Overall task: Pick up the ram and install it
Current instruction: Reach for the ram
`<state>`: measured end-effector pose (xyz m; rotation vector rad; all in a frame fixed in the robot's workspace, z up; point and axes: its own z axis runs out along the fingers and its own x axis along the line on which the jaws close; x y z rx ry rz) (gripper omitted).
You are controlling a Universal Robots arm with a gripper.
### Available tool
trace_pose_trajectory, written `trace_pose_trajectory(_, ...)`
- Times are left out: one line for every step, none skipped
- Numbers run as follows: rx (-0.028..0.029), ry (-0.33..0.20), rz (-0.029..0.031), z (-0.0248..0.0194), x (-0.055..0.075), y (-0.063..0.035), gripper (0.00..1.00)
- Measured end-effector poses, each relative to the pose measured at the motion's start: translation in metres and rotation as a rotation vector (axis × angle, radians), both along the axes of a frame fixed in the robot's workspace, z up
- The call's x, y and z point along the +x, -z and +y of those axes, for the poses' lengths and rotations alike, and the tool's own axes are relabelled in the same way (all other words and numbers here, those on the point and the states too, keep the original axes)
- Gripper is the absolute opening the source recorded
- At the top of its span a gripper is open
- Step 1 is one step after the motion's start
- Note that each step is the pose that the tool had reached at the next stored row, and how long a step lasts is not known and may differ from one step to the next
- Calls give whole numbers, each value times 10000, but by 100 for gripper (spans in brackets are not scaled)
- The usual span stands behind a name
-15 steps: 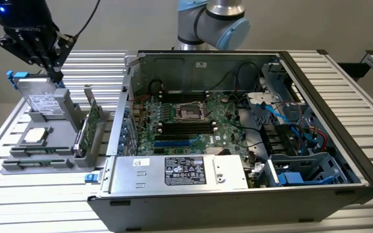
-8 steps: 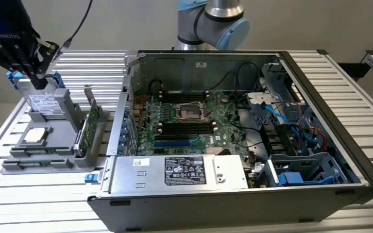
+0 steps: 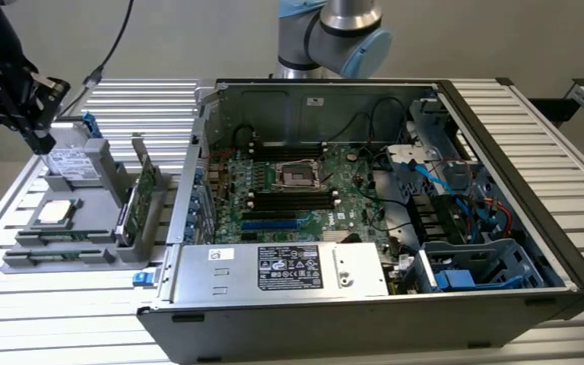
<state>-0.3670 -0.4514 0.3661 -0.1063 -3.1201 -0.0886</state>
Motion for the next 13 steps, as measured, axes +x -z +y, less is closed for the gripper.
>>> trace_pose_trajectory(4,-1,1,-31,-15,2,10)
trace_pose_trajectory(9,-2,0,-64,-31,5,10)
trace_pose_trajectory(14,-4,0,-97,-47,7,10)
trace_pose_trajectory(20,-4,0,-131,-64,9,10)
trace_pose_trajectory(26,-4,1,-163,-81,11,10)
trace_pose_trajectory(34,-3,0,-195,-99,14,10)
trace_pose_trajectory(40,-4,1,-225,-120,15,10)
trace_pose_trajectory(48,-4,0,-247,-141,17,10)
trace_pose_trajectory(64,-2,-1,-253,-158,18,10)
trace_pose_trajectory(65,-3,-2,-254,-159,17,10)
trace_pose_trajectory(66,-4,-6,-254,-158,18,10)
trace_pose_trajectory(65,-5,-9,-254,-158,17,10)
trace_pose_trajectory(65,-5,-17,-254,-158,17,10)
